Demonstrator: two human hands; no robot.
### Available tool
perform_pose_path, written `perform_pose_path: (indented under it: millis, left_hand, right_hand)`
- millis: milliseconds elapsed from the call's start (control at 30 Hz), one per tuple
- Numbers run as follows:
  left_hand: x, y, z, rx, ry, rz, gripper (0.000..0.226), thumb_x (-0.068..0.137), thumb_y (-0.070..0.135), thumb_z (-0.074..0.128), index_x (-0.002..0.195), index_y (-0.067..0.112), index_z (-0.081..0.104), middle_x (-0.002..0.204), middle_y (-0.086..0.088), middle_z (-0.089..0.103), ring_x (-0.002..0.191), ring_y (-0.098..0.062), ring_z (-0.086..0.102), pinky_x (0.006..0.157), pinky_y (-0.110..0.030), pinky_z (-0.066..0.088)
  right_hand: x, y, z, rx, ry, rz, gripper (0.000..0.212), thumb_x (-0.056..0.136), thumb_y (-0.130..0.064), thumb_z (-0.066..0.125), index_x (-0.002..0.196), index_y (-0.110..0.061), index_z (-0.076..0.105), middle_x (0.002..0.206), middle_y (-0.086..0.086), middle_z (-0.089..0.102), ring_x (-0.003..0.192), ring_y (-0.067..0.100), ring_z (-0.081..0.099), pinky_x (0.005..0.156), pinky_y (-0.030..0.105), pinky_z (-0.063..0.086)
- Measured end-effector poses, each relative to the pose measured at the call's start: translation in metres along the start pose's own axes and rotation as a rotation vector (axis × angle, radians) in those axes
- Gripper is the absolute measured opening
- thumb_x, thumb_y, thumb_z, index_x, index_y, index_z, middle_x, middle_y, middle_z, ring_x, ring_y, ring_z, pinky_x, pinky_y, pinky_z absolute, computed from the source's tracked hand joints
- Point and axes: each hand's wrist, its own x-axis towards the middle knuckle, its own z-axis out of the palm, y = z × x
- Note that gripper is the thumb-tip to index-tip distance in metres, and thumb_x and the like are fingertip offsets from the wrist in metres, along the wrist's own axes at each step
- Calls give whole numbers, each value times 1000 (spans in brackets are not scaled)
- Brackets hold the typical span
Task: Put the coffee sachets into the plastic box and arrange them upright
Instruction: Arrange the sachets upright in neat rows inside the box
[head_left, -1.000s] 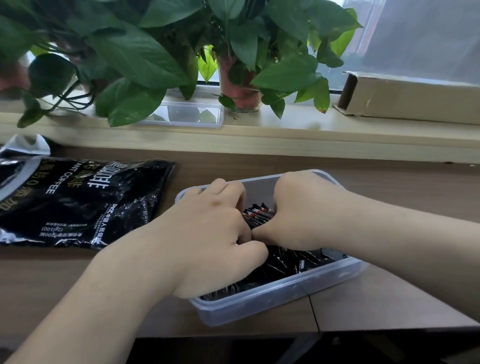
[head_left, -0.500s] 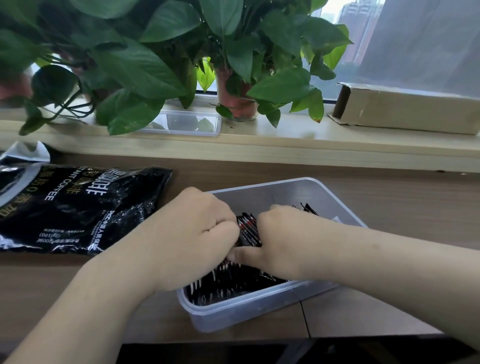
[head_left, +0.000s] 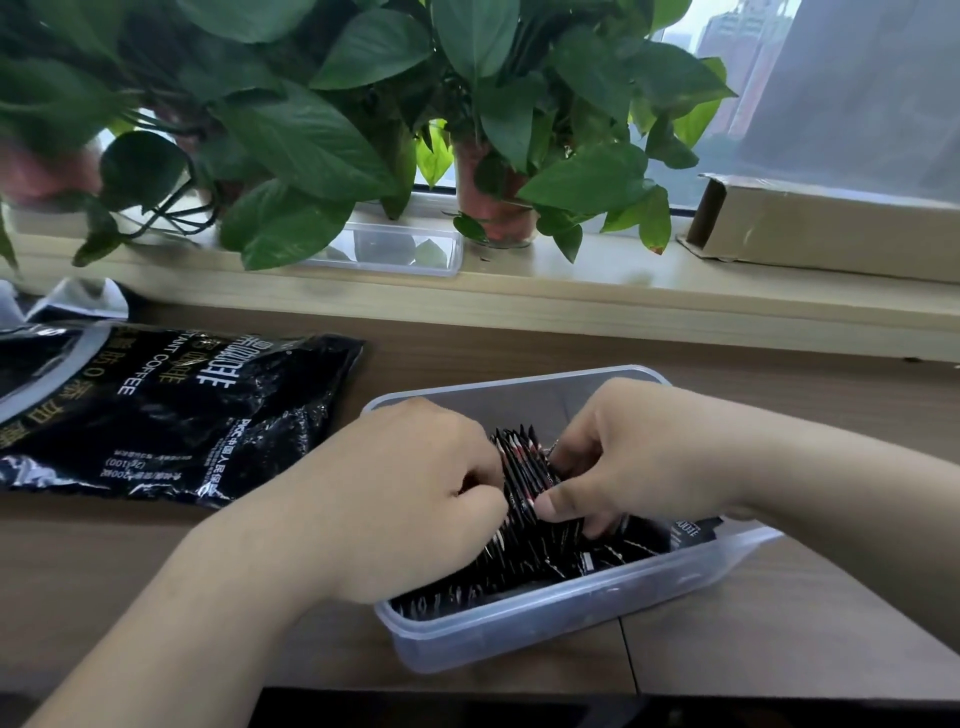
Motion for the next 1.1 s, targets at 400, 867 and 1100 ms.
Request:
perform_pose_path:
  millis: [400,867,1100]
  left_hand:
    - [0,15,-4,264,-283,53,45,92,44,39,133,58,50,106,17,39,98,-2,34,78,-27,33]
    - [13,6,-9,161,-299,126,48,83,41,40,122,56,63,119,28,49,111,7,42,98,-25,41]
    - [34,8,-5,-88,-173,107,38,73,16,63,100,42,74,123,38,56,119,14,50,104,-26,45]
  right_hand:
    - [2,12,8,154,44,-62,18,78,-37,80,79,-19,79,64,-2,76,73,25,75,75,42,60]
    - [-13,28,14,287,132,-5,20,79,-46,76,80,-26,76,68,-5,76,69,13,73,74,32,58]
    - [-17,38,10,232,146,-55,14,81,-53,71,85,-40,75,75,-12,74,57,0,61,62,18,51]
